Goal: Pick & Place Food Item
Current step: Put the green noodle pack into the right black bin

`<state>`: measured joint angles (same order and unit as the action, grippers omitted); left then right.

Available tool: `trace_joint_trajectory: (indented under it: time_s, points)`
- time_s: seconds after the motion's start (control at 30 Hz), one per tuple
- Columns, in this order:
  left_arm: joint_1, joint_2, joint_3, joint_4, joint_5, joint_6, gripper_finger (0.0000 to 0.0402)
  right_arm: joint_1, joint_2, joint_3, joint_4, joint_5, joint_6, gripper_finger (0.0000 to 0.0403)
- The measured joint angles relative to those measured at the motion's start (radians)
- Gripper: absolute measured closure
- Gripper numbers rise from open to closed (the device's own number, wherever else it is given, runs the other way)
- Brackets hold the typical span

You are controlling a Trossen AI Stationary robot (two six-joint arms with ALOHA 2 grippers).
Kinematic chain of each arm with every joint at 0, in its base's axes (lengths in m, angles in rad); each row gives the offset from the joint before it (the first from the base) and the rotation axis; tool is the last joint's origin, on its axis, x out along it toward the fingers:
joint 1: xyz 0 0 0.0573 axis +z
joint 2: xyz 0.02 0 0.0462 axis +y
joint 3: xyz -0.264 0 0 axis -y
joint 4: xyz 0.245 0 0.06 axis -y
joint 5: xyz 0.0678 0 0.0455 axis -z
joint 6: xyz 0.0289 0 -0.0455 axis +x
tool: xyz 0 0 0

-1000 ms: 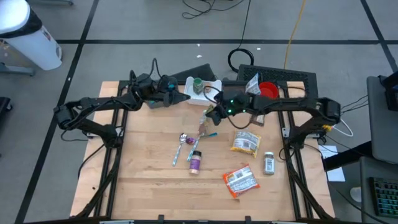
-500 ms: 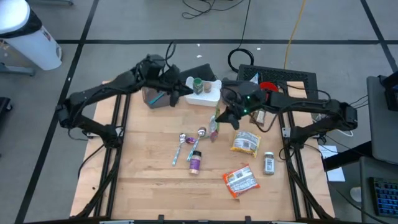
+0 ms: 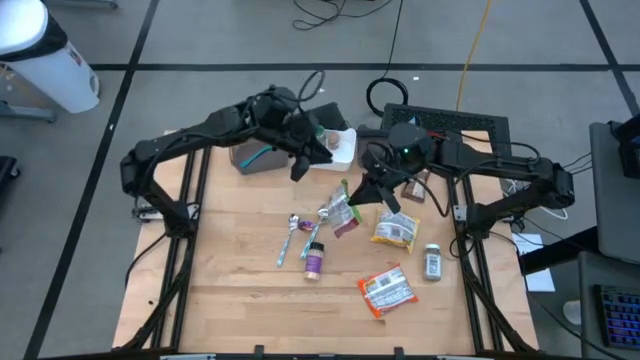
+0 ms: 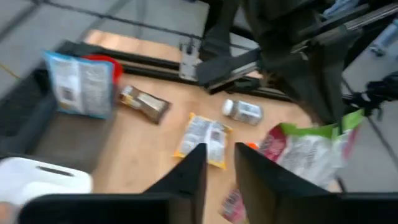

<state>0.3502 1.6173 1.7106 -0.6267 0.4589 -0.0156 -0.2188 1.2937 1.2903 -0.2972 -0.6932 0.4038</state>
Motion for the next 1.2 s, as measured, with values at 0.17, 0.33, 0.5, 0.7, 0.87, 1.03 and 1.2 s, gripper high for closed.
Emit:
trace_joint_trajectory:
  time_s: [0.17,0.33,0.5,0.7,0.87,1.03,1.2]
  points:
    - [-0.016,0.052,0.057,-0.004,0.152,-0.065,0.0226,0.012,0.0,0.0,-0.03,-0.042,-0.001,0.0403]
    - [-0.055,0.091,0.102,-0.016,0.205,-0.1,0.0163,0.03,0.001,0.0,-0.02,-0.044,-0.005,0.0403]
    - [-0.086,0.109,0.115,-0.01,0.201,-0.061,0.0135,0.032,0.0,0.0,-0.02,-0.045,-0.005,0.0403]
    - [-0.113,0.11,0.115,-0.014,0.166,-0.024,0.0139,0.031,0.0,0.0,0.0,-0.071,-0.007,0.0403]
    - [-0.142,0.111,0.115,-0.014,0.111,0.028,0.0152,0.031,0.0,0.0,0.027,-0.085,-0.005,0.0403]
    - [-0.164,0.111,0.115,-0.004,0.1,0.067,0.0162,0.031,0.0,0.0,0.045,-0.098,0.003,0.0403]
    - [-0.185,0.114,0.115,-0.004,0.092,0.101,0.0178,0.031,0.001,0.0,0.046,-0.108,0.003,0.0403]
